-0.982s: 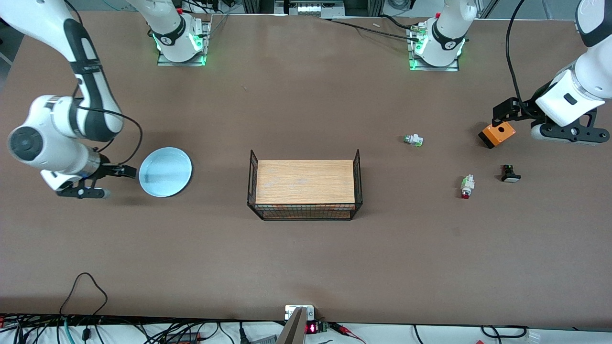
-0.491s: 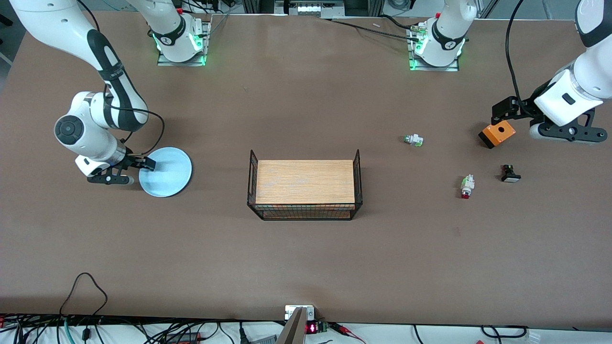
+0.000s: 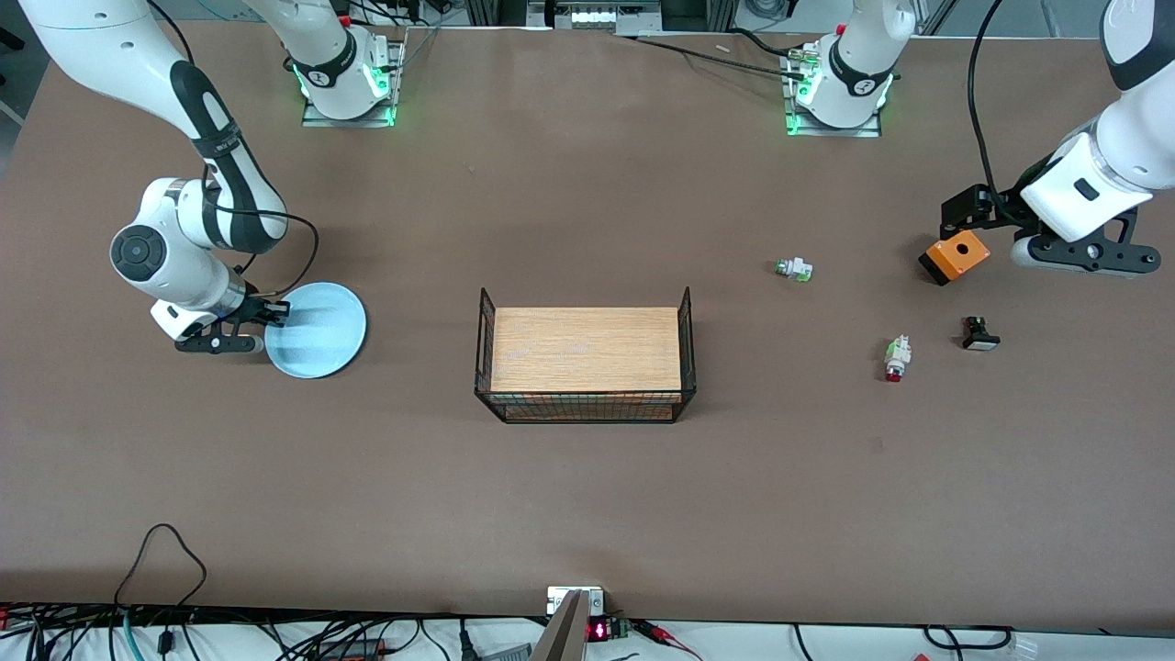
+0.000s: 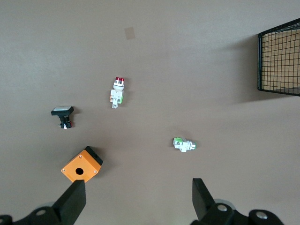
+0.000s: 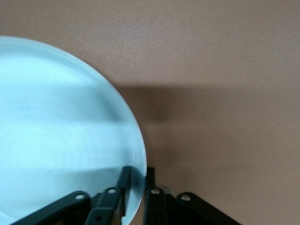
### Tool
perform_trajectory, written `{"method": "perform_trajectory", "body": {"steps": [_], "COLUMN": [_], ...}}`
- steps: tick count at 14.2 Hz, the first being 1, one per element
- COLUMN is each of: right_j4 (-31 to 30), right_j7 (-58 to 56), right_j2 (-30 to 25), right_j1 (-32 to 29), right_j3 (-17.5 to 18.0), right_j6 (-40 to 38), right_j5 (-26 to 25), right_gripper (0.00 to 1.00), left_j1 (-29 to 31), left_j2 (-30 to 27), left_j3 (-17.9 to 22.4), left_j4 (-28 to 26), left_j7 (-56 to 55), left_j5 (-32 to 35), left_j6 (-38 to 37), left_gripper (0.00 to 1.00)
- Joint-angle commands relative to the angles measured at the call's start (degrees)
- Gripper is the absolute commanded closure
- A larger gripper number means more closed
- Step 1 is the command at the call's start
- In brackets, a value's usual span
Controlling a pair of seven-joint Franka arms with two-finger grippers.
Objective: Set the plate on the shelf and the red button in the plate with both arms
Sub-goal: 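Grasp the blue plate rim with the right gripper and lift it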
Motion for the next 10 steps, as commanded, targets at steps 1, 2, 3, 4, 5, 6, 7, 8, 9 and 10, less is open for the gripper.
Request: {"method": "perform_trajectory", "body": {"steps": [1,2,3,4,5,6,7,8,9,10], "right_j4": [-0.33,-0.24,0.46,2.2,3.88,5.72,7.65,9.85,11.87,14.59], "right_j7": [-1.13,-0.96,-0.52,-0.52,-0.43,-0.52,-0.52,-0.78,-0.87,-0.61], "right_j2": [-1.11,-2.16,-3.74,-4.89,-5.94,-6.91,-8.05,-9.45,-10.6,-11.39], "right_j1": [-0.83,-0.83,-0.83,-0.83,-0.83,-0.83,-0.75,-0.75,-0.48,-0.48], "right_j3": [0.52,0.61,0.95,1.65,2.01,2.1,2.1,2.19,2.28,2.97], "right_j6": [-1.7,-3.62,-7.73,-11.77,-15.47,-18.81,-22.24,-26.36,-29.8,-33.57], "right_j5": [-0.8,-0.72,0.07,0.51,1.47,2.96,4.02,4.29,4.3,4.47], "right_gripper": [1.0,1.0,1.0,1.0,1.0,1.0,1.0,1.0,1.0,1.0], "left_j1": [-0.07,-0.07,-0.16,-0.07,-0.16,-0.07,-0.16,-0.16,-0.16,-0.16], "left_j2": [-0.24,-0.24,-0.24,-0.24,-0.24,-0.24,-0.24,-0.24,-0.24,-0.24], "left_j3": [-0.16,-0.16,-0.16,-0.16,-0.16,-0.16,-0.16,-0.16,-0.16,-0.16], "left_j4": [0.79,0.79,0.79,0.79,0.79,0.79,0.79,0.79,0.79,0.79], "left_j7": [-0.32,-0.33,-0.33,-0.24,-0.24,-0.24,-0.24,-0.24,-0.24,-0.32], "left_j5": [-0.18,-0.1,-0.1,-0.18,-0.1,-0.18,-0.1,-0.1,-0.18,-0.18], "left_j6": [-0.92,-0.92,-0.92,-0.92,-1.0,-0.92,-0.92,-0.92,-0.92,-0.92], "left_gripper": [0.0,0.0,0.0,0.0,0.0,0.0,0.0,0.0,0.0,0.0]}}
